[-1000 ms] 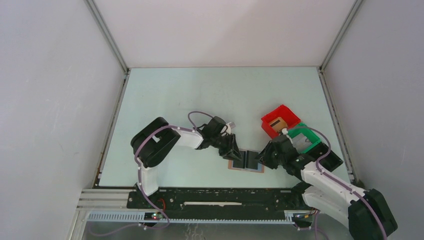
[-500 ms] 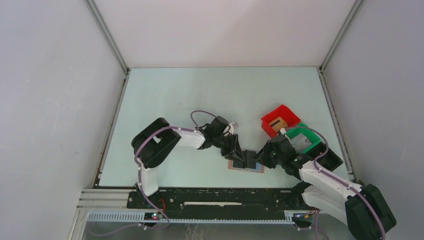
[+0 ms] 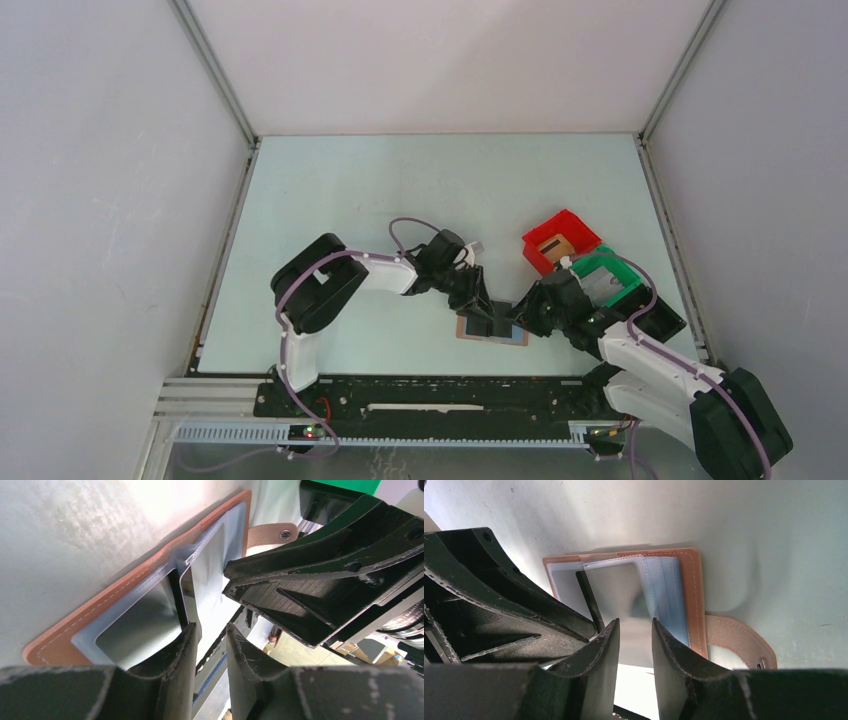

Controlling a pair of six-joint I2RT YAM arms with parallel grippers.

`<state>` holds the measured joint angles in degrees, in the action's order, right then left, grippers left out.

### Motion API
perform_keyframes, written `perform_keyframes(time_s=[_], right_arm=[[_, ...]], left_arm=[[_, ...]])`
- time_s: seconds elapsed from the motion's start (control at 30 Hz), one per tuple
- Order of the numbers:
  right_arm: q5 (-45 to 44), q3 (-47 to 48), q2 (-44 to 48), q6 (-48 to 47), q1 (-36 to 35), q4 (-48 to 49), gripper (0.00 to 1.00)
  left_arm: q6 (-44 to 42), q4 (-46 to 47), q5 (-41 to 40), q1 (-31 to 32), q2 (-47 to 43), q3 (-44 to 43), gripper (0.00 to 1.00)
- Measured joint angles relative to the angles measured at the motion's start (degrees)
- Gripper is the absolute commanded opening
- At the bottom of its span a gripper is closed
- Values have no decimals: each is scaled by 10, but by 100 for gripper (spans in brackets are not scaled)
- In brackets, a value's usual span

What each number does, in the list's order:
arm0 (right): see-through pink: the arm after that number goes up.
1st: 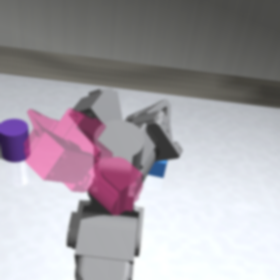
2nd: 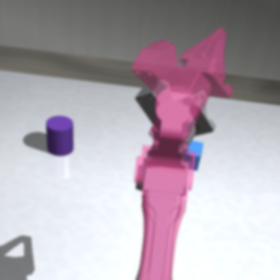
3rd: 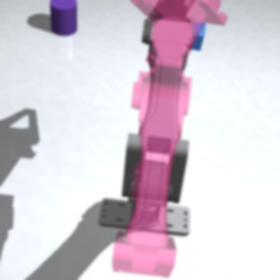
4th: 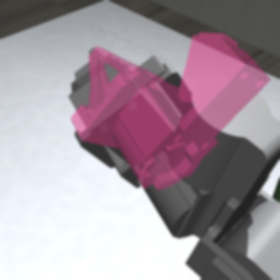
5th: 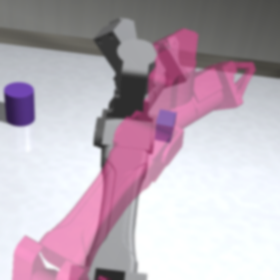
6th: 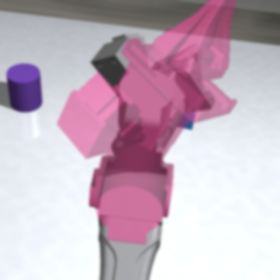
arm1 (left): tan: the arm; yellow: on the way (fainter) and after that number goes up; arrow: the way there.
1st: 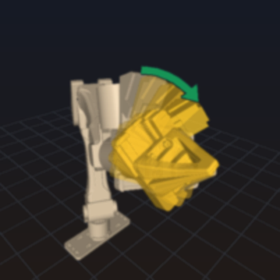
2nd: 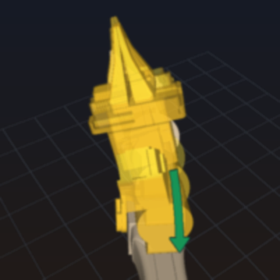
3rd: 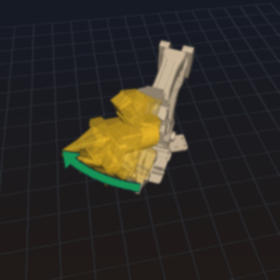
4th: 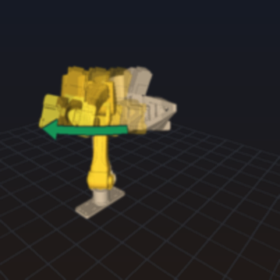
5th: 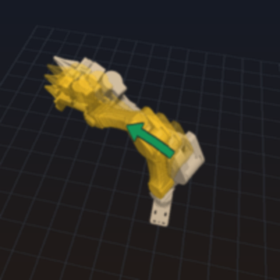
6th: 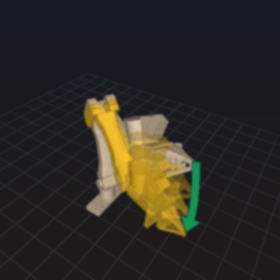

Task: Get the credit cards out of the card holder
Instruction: Remove the credit card from the card holder.

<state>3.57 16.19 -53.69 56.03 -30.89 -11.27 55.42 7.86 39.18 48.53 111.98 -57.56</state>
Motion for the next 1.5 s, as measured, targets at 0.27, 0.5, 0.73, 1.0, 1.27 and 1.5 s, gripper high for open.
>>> perform_keyframes(time_s=[0.27,0.5,0.73,1.0,1.27,1.5], right_arm=[[0,0,0,0,0,0,39],[0,0,0,0,0,0,39],[0,0,0,0,0,0,39],[0,0,0,0,0,0,39],[-1,0,-1,0,0,0,39],[0,-1,-6,3,0,9,39]], left_arm=[[-16,-31,-16,0,0,0,34],[-20,-33,-17,0,0,0,30],[-16,-19,-10,2,10,0,24],[-8,-5,0,5,23,-5,0],[-8,-6,2,0,21,-6,0],[-9,-7,1,-5,5,-1,0]])
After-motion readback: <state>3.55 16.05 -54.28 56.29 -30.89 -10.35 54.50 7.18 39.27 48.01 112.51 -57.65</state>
